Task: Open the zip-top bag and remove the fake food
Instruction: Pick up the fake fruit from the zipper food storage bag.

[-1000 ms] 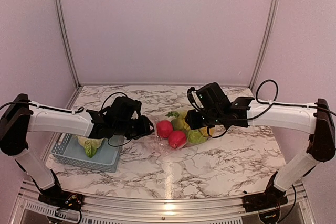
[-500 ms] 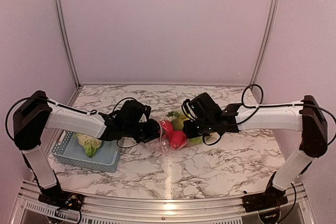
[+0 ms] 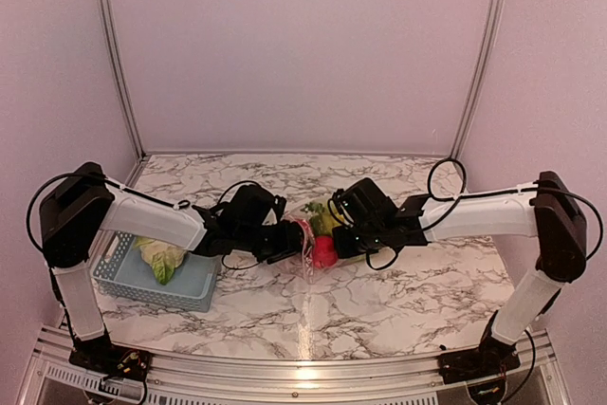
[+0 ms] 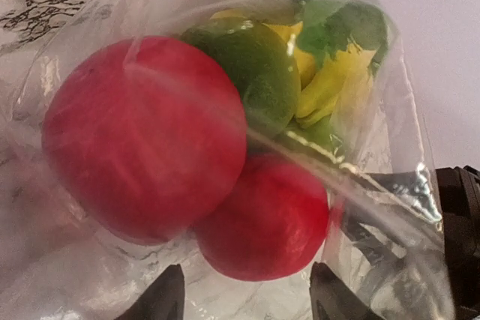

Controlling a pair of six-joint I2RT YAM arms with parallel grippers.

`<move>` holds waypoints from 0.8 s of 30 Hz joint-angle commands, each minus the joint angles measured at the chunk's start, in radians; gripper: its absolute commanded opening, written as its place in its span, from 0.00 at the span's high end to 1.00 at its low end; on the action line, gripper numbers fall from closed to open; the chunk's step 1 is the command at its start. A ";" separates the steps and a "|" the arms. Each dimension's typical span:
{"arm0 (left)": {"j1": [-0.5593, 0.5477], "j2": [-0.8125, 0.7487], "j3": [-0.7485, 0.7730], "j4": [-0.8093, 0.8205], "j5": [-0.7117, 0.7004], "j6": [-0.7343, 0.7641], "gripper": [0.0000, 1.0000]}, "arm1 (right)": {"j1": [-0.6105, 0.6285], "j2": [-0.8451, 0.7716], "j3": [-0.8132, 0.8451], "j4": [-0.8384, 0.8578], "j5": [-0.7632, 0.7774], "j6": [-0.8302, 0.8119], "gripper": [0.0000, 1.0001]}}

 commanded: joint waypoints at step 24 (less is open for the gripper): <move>-0.012 0.080 0.156 -0.272 -0.109 0.202 0.01 | 0.001 0.083 0.008 0.053 0.016 -0.021 0.35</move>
